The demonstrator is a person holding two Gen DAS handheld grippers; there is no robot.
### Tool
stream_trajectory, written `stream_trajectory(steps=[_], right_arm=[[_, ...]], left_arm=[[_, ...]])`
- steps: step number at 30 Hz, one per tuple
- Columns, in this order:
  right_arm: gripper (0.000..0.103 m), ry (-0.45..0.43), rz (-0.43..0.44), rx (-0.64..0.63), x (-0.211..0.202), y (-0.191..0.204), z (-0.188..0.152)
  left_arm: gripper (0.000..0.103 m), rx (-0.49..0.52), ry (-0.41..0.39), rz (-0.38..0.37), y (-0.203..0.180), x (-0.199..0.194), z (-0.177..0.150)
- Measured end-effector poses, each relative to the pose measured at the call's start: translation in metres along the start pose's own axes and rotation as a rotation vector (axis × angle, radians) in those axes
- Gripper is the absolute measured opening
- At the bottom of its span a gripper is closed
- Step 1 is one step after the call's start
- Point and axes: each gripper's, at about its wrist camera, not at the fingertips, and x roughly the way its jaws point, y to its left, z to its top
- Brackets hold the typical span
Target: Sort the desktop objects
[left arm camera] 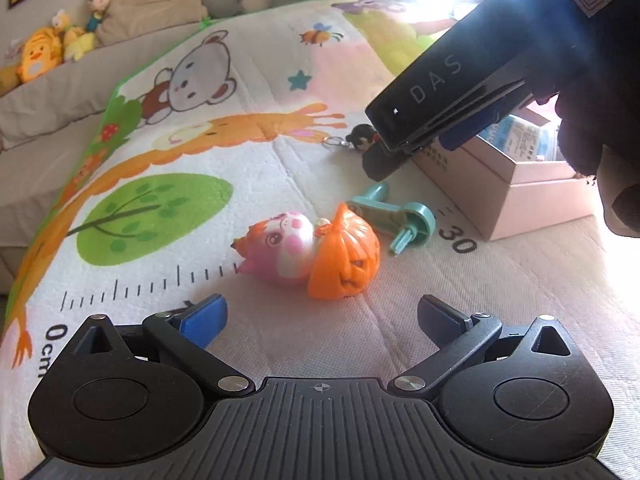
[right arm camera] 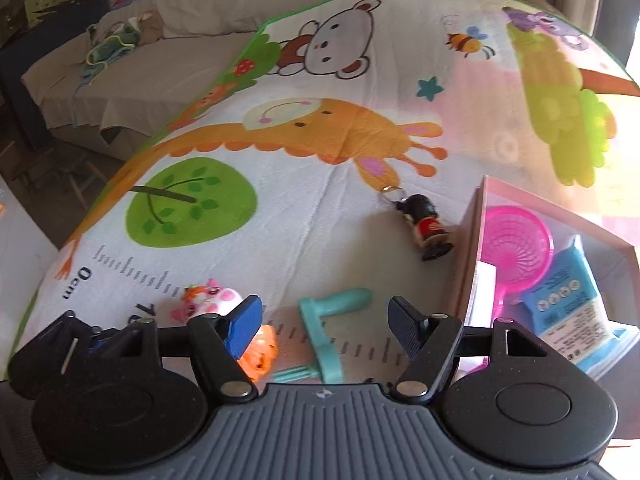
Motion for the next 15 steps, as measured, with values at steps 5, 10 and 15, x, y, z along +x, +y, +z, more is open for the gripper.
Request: stream_trajectory(steps=[5, 10, 15], right_arm=[[0.067, -0.053, -0.038, 0.025, -0.011, -0.008, -0.014], [0.063, -0.115, -0.031, 0.014, -0.034, -0.009, -0.027], [0.053, -0.14, 0.005, 0.031, -0.042, -0.017, -0.039]], left_arm=[[0.103, -0.06, 0.049, 0.099, 0.008, 0.018, 0.01], [0.103, -0.141, 0.053, 0.248, 0.026, 0.019, 0.014], [0.103, -0.119, 0.057, 0.243, 0.026, 0.002, 0.002]])
